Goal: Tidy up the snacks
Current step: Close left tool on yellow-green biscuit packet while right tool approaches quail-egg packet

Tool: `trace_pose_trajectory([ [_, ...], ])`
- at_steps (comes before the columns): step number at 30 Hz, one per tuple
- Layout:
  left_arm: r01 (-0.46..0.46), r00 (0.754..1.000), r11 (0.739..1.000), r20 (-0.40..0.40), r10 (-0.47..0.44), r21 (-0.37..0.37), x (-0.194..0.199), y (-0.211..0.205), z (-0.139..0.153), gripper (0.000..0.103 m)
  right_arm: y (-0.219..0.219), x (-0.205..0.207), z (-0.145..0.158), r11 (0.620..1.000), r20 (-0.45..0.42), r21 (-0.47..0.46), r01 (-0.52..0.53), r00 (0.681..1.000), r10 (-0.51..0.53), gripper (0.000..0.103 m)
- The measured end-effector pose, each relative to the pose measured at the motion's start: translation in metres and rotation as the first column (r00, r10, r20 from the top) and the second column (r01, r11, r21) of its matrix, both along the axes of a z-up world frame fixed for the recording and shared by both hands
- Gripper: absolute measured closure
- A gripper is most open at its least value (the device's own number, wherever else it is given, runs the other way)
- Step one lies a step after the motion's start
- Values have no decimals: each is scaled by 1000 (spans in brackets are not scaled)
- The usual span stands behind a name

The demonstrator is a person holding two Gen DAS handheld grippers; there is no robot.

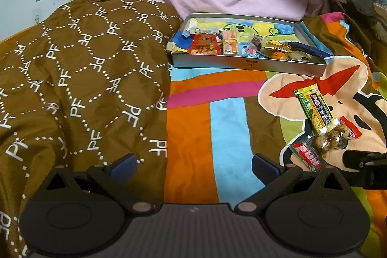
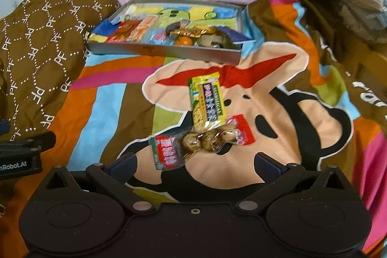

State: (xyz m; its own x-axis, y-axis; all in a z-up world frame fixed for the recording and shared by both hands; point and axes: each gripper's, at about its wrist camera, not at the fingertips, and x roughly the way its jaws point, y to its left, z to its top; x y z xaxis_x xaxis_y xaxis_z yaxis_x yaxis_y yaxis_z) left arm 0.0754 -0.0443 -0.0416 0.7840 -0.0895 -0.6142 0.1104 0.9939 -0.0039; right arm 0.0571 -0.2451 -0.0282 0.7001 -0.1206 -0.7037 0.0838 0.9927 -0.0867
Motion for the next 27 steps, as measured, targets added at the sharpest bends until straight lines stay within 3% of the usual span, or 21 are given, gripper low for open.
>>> trace_pose_trajectory([
  [7, 19, 1000, 1000, 0, -19, 4, 9, -7, -4, 0, -8, 9, 0, 999, -11, 34, 9, 1000, -9, 1],
  [15, 54, 998, 999, 11, -54, 4, 19, -17, -10, 0, -28, 33, 7, 1000, -7, -12, -18, 1000, 18, 1],
  [27, 169, 985, 986, 17, -169, -4, 30, -42, -23, 0, -74, 68, -13, 993, -126, 114, -11, 992, 25, 1],
])
